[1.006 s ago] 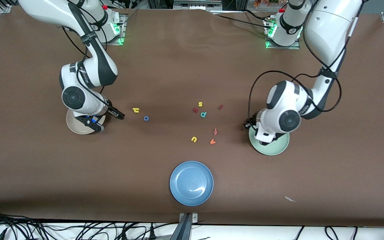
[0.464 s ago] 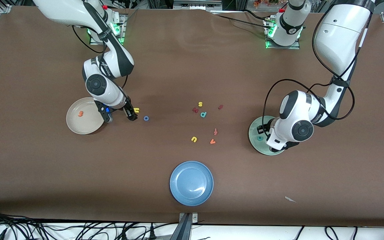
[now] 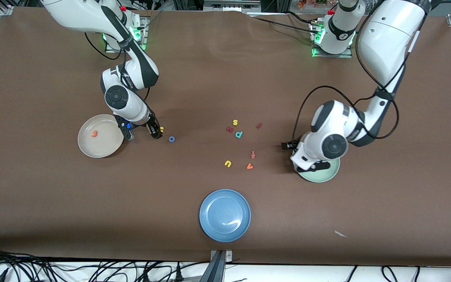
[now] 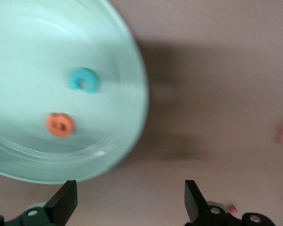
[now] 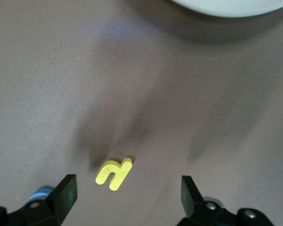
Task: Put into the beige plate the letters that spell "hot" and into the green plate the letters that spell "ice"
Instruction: 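Grasp yellow n with the right gripper while the left gripper grasps magenta l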
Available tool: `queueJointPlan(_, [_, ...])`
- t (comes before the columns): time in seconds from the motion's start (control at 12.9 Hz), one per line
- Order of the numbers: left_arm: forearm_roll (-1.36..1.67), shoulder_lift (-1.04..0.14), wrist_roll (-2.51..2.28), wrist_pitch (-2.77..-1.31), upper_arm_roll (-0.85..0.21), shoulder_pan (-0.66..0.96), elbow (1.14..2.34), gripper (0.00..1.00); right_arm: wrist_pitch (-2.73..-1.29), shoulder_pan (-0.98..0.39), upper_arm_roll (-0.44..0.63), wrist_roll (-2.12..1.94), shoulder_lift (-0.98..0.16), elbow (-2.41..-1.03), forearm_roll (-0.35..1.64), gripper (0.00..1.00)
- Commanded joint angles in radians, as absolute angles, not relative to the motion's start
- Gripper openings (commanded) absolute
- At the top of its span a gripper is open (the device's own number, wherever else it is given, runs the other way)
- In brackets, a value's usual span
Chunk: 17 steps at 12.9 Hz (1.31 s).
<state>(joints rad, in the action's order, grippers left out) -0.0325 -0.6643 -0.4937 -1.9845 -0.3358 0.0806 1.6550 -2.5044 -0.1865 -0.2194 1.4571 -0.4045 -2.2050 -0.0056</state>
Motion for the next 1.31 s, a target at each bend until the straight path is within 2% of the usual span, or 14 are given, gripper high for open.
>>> queueJointPlan(0.0, [-0.063, -0.650, -0.405, -1.967, -0.389, 0.089, 1.658, 0.99, -2.558, -0.186, -0.227, 1.471, -0.417, -2.218, 0.008, 0.96])
queueJointPlan(0.46, [-0.179, -0.664, -0.393, -1.985, -0.399, 0.262, 1.677, 0.96, -2.611, -0.187, -0.227, 1.476, -0.451, -2.223, 0.008, 0.95])
queueJointPlan(0.54, [-0.184, -0.669, -0.393, -1.994, -0.399, 0.270, 1.687, 0.94, -2.611, -0.187, -0.227, 1.476, -0.453, -2.223, 0.008, 0.88])
queueJointPlan(0.62, [-0.184, -0.669, -0.393, -2.017, -0.399, 0.284, 1.703, 0.90, -2.611, -0.187, -0.227, 1.474, -0.451, -2.223, 0.005, 0.75])
queueJointPlan(0.7, [-0.184, -0.670, -0.393, -2.043, -0.399, 0.307, 1.721, 0.78, -2.609, -0.187, -0.227, 1.471, -0.453, -2.223, 0.003, 0.60])
queueJointPlan(0.85, [-0.184, -0.672, -0.352, -2.124, -0.399, 0.322, 1.764, 0.66, -2.609, -0.187, -0.227, 1.471, -0.454, -2.221, 0.003, 0.48])
queueJointPlan(1.24, [-0.278, -0.687, -0.331, -2.168, -0.399, 0.324, 1.787, 0.58, -2.605, -0.195, -0.227, 1.462, -0.459, -2.221, -0.002, 0.20])
